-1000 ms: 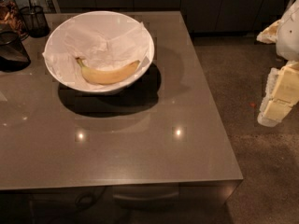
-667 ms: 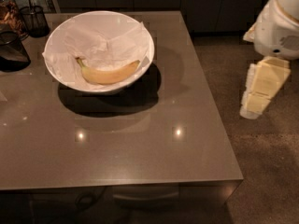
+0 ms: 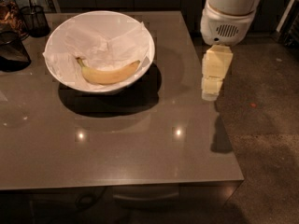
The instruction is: Pick banana from white bowl
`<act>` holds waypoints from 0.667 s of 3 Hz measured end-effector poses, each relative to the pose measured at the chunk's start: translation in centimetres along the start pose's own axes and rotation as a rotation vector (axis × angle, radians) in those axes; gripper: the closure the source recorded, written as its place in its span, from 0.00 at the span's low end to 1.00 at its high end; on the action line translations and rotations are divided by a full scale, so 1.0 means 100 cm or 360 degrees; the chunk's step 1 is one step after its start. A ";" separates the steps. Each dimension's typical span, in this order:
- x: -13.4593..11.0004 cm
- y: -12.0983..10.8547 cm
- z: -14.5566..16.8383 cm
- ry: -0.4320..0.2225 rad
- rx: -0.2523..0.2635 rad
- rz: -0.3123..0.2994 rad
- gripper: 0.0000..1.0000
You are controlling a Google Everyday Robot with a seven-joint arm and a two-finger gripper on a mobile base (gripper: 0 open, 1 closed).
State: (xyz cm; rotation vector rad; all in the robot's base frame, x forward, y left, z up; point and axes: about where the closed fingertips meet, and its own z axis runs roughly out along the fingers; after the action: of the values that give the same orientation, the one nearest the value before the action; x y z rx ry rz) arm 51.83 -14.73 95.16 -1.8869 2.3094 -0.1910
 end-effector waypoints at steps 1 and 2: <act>-0.008 -0.004 0.000 -0.0024 0.0029 -0.0014 0.00; -0.018 -0.017 -0.001 -0.0144 0.0063 0.0027 0.00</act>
Offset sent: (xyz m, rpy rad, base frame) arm 0.0310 0.0211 0.0093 0.1683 -0.0658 -0.0159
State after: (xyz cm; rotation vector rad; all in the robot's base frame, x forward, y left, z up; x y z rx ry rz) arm 53.82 -13.31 95.65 -1.8180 2.2454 -0.1451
